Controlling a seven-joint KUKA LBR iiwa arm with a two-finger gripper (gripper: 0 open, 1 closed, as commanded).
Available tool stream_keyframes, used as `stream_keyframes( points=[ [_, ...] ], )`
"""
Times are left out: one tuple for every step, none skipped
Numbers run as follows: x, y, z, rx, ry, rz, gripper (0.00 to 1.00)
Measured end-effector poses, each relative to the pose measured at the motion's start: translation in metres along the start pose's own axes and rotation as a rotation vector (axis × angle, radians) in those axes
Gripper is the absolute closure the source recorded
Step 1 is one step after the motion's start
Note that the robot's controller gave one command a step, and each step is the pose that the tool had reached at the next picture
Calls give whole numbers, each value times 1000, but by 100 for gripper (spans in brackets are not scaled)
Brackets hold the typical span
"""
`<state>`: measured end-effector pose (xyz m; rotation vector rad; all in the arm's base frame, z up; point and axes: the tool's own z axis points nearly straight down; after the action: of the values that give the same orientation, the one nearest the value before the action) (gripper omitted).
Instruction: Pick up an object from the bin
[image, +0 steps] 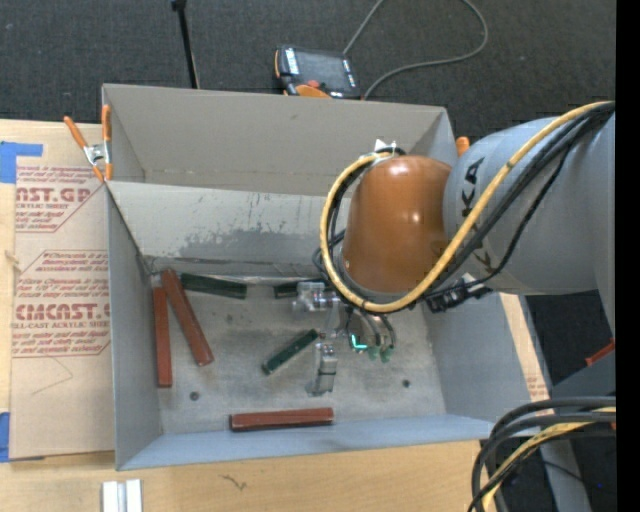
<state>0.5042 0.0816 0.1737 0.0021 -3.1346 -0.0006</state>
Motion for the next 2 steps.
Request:
stream_keyframes(
  points=[
    [-24, -11, 103, 1, -1, -79, 0],
    [-26, -11, 98, 0, -7, -78, 100]
  ],
)
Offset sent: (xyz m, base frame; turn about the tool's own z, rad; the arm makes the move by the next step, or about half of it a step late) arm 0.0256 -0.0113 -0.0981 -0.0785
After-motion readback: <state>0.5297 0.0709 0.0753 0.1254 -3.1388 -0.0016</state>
